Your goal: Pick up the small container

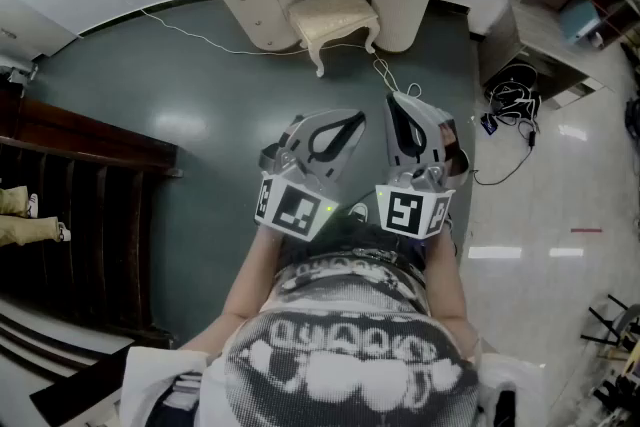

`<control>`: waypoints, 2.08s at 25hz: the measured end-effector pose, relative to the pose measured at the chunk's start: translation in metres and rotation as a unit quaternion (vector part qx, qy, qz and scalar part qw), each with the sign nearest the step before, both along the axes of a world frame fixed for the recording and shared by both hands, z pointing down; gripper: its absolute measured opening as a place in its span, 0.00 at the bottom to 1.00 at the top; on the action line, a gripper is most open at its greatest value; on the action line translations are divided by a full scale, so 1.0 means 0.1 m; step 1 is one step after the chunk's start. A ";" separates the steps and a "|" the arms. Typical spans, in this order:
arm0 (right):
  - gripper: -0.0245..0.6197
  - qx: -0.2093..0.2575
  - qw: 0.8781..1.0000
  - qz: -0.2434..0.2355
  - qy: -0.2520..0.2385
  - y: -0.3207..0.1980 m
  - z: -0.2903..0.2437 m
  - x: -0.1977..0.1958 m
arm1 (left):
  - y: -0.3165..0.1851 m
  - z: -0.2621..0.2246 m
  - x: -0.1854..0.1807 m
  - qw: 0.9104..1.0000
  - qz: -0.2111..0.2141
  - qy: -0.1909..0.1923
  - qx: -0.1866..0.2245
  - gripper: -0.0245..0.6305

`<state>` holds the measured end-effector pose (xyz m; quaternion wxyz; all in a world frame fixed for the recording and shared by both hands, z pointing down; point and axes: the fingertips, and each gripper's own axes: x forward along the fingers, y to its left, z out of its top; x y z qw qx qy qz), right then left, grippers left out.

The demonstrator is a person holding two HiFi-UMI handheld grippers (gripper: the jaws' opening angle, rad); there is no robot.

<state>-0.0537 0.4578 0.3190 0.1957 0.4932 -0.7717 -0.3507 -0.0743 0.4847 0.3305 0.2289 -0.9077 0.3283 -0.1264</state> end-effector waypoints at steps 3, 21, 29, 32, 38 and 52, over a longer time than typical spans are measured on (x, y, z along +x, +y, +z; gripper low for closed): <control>0.03 0.001 1.000 -0.005 -0.004 0.02 0.01 0.03 | 0.01 0.00 0.03 1.000 -0.002 0.000 -0.001 0.04; 0.09 -0.031 0.999 -0.010 -0.030 -0.30 0.20 0.14 | -0.32 0.13 0.11 1.000 0.002 -0.011 -0.016 0.04; 0.09 -0.043 0.999 -0.002 -0.029 -0.79 0.28 0.23 | -0.83 0.19 0.31 0.999 0.032 -0.015 -0.019 0.04; 0.08 -0.046 0.998 0.000 -0.032 -1.08 0.30 0.24 | -1.10 0.23 0.35 0.999 0.041 -0.024 -0.020 0.04; 0.07 -0.062 0.997 0.011 -0.033 -1.84 0.33 0.09 | -1.85 0.24 0.21 0.997 0.059 -0.033 -0.025 0.04; 0.06 -0.070 0.997 0.036 -0.005 -3.24 0.31 -0.22 | -3.30 0.25 -0.15 0.996 0.078 -0.040 -0.024 0.04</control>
